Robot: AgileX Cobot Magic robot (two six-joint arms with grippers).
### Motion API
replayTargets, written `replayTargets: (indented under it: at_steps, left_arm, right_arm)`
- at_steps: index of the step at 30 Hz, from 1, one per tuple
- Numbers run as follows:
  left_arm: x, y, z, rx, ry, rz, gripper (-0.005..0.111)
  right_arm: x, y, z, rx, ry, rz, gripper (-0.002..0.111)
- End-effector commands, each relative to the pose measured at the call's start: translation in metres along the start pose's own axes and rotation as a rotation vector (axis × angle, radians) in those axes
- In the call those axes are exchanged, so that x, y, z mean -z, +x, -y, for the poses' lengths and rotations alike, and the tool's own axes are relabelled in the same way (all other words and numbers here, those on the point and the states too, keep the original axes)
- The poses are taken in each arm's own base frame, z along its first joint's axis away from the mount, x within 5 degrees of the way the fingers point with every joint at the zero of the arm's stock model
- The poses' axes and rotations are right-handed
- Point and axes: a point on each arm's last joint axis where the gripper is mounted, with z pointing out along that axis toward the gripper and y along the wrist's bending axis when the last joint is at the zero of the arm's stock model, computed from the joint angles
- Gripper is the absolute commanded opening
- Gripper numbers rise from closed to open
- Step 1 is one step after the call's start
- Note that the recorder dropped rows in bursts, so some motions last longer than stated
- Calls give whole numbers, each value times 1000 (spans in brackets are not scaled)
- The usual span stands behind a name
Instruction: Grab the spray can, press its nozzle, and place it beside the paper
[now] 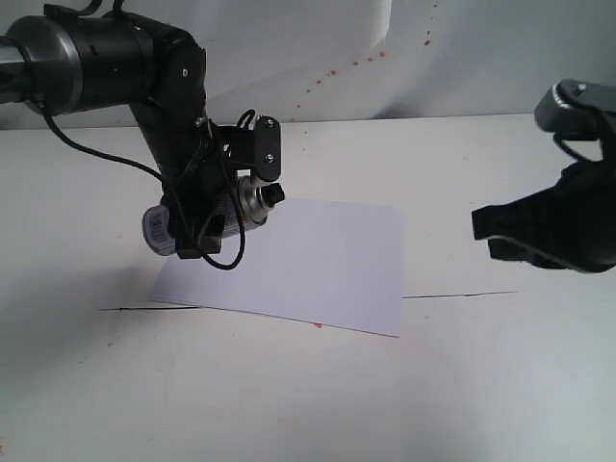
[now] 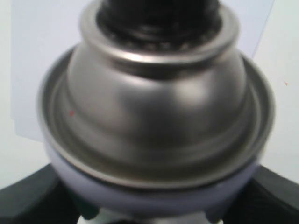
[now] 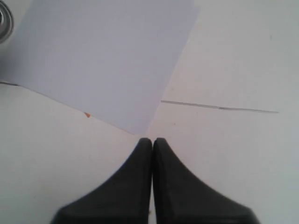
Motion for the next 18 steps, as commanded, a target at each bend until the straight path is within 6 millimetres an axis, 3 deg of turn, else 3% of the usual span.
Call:
replayTargets:
  at_steps: [1, 7, 12, 18]
  left_arm:
    - [12, -3, -1, 1, -25, 23, 0]
    - [12, -3, -1, 0, -26, 22, 0]
    - [12, -3, -2, -5, -27, 23, 0]
    - [12, -2, -1, -6, -19, 16, 0]
  right_arm:
    - [-15, -1, 0, -48, -23, -51, 0]
    - [-19, -7, -4, -150, -71, -5, 0]
    - [-17, -16, -9, -94, -111, 35, 0]
    - [-18, -41, -19, -105, -173, 4, 0]
